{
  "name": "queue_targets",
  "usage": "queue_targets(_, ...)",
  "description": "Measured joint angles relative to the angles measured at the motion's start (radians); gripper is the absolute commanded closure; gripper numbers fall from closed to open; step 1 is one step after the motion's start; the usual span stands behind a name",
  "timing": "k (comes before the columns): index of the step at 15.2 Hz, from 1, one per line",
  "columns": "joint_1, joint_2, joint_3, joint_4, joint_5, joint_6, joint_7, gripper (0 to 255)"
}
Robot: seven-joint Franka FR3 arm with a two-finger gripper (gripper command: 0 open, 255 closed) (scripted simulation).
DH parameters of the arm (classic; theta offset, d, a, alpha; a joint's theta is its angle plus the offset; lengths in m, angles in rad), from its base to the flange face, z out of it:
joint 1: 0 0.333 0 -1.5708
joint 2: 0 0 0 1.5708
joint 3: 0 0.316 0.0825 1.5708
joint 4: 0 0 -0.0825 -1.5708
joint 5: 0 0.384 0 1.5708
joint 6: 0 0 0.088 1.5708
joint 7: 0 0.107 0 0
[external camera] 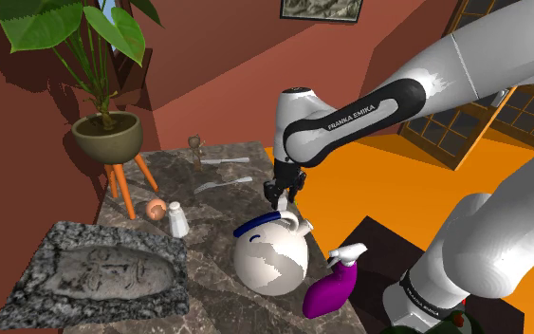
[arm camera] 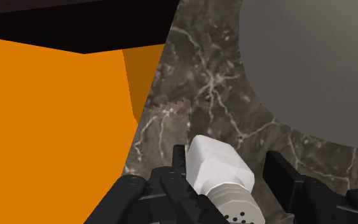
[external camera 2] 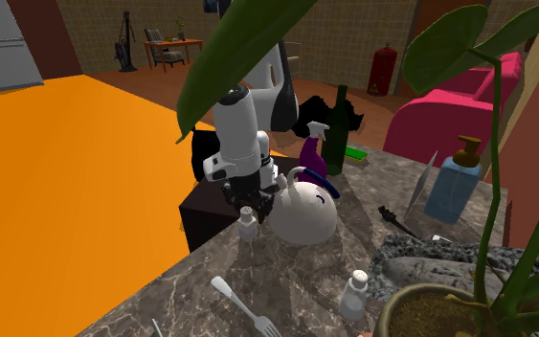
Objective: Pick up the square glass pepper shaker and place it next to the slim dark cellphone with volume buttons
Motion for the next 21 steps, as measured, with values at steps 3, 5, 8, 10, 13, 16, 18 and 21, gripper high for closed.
queue_targets(3,0.0,0.0,0.0,0.0,0.0,0.0,0.0,255)
queue_targets(5,0.0,0.0,0.0,0.0,0.0,0.0,0.0,255)
queue_targets(8,0.0,0.0,0.0,0.0,0.0,0.0,0.0,255)
queue_targets(10,0.0,-0.004,0.0,0.002,0.0,-0.006,0.0,255)
queue_targets(13,0.0,-0.029,-0.002,0.016,0.0,-0.045,0.001,255)
queue_targets(16,0.0,-0.055,-0.004,0.034,0.0,-0.088,0.002,255)
queue_targets(18,-0.001,-0.071,-0.006,0.048,0.0,-0.118,0.002,255)
queue_targets(21,-0.001,-0.086,-0.006,0.078,-0.001,-0.163,0.006,255)
